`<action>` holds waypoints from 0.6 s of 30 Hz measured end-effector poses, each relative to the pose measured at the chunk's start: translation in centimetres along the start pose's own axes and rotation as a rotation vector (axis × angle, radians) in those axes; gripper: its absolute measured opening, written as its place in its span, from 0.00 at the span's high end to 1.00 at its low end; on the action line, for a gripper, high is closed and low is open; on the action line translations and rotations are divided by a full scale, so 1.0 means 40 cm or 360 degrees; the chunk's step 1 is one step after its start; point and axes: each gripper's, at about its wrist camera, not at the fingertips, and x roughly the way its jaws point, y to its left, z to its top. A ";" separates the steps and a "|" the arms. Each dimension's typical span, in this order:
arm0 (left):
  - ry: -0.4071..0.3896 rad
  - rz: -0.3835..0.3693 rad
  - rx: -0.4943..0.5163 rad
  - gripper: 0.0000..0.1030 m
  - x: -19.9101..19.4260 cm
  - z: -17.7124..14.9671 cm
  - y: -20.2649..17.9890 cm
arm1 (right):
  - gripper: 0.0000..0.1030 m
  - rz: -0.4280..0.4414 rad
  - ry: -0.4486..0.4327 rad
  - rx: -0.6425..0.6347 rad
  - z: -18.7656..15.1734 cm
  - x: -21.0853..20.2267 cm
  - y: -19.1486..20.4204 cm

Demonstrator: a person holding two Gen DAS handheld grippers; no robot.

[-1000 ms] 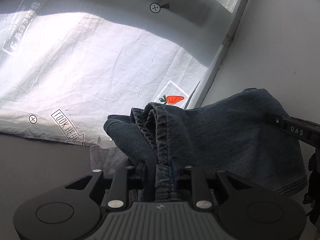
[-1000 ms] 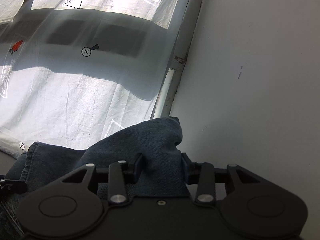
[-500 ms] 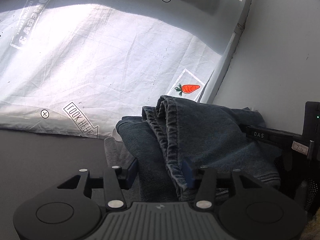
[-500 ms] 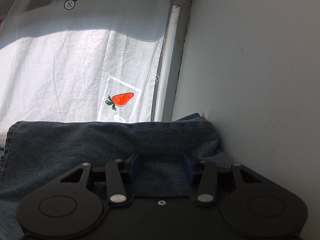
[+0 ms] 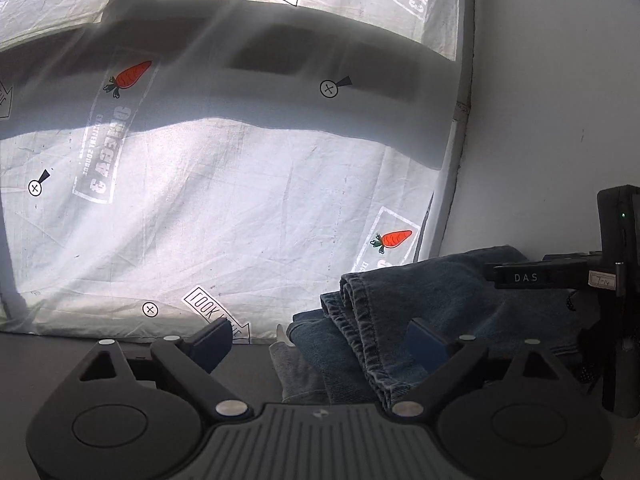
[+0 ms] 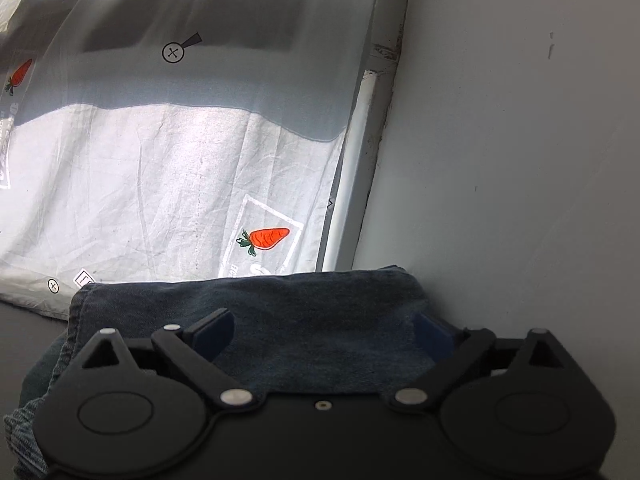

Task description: Fold clothes

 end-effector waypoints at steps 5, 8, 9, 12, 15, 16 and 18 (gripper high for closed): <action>-0.0151 0.0075 -0.0023 0.00 -0.164 0.041 0.007 | 0.01 0.0133 -0.0112 0.0105 -0.006 -0.196 0.054; -0.0182 0.0091 -0.0019 0.00 -0.274 0.046 0.015 | 0.00 0.0212 -0.0179 0.0169 -0.009 -0.313 0.087; -0.0173 0.0100 -0.0018 0.00 -0.308 0.045 0.018 | 0.00 0.0239 -0.0201 0.0190 -0.010 -0.353 0.098; -0.0177 0.0118 -0.0055 0.00 -0.407 0.032 0.035 | 0.00 0.0332 -0.0242 0.0242 -0.024 -0.464 0.147; -0.0183 0.0149 -0.0099 0.00 -0.489 0.026 0.057 | 0.00 0.0422 -0.0222 0.0279 -0.034 -0.548 0.195; -0.0172 0.0162 -0.0095 0.00 -0.511 0.027 0.065 | 0.00 0.0419 -0.0217 0.0287 -0.037 -0.572 0.212; -0.0164 0.0217 -0.0072 0.00 -0.550 0.031 0.084 | 0.00 0.0399 -0.0205 0.0298 -0.045 -0.625 0.259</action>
